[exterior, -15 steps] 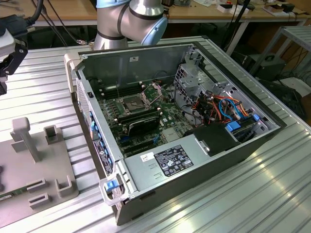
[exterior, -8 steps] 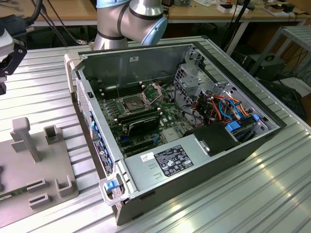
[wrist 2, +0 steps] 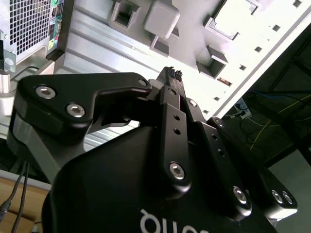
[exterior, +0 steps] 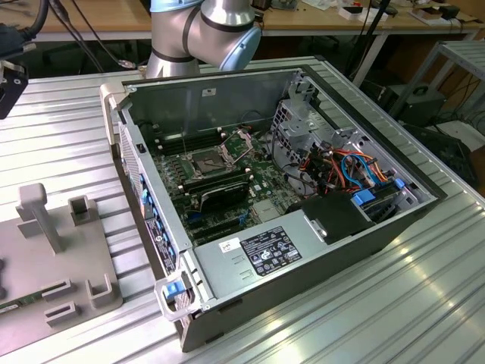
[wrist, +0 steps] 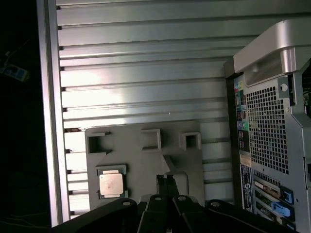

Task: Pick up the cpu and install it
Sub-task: 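Reach for the cpu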

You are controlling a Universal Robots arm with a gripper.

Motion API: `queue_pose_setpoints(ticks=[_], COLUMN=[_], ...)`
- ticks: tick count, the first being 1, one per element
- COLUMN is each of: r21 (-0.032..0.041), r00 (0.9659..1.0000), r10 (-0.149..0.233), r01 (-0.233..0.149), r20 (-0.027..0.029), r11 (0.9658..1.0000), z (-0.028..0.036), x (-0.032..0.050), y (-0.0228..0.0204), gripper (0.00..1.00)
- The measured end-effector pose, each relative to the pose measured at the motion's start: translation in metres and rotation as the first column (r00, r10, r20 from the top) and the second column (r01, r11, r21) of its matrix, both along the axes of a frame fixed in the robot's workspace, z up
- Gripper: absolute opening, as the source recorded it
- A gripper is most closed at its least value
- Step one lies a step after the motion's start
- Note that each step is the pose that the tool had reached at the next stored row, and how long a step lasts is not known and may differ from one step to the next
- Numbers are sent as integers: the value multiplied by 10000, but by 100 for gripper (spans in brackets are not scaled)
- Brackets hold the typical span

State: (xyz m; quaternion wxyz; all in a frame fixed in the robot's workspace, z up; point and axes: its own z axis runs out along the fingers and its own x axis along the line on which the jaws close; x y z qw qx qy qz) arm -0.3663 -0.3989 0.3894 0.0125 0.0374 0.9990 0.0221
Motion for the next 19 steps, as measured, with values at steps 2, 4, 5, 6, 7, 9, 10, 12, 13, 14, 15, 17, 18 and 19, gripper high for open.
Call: queue_pose_setpoints(ticks=[2, 4, 5, 6, 7, 9, 10, 12, 13, 14, 15, 17, 18, 19], r21=[0, 0, 1, 0, 0, 0, 0, 0, 0, 0, 0, 0, 1, 0], r00=[10000, 10000, 10000, 10000, 10000, 10000, 10000, 10000, 10000, 10000, 10000, 10000, 10000, 10000], r10=[1, 0, 0, 0, 0, 0, 1, 1, 0, 1, 0, 0, 0, 0], r01=[-1, 0, 0, 0, 0, 0, -1, -1, 0, -1, 0, 0, 0, 0], r20=[0, -1, 0, -1, -1, 0, -1, 0, -1, 0, -1, 0, 0, 0], r11=[10000, 10000, 10000, 10000, 10000, 10000, 10000, 10000, 10000, 10000, 10000, 10000, 10000, 10000], z=[0, 0, 0, 0, 0, 0, 0, 0, 1, 0, 0, 0, 0, 0], x=[-19, -30, -37, -41, -44, -53, -57, -62, -65, -67, -76, -77, -78, -78], y=[0, 0, 0, 0, 0, 0, 0, 0, 0, 0, 0, 0, 0, 0], gripper=[11, 11, 11, 11, 11, 11, 11, 11, 11, 11, 11, 11, 11, 11])
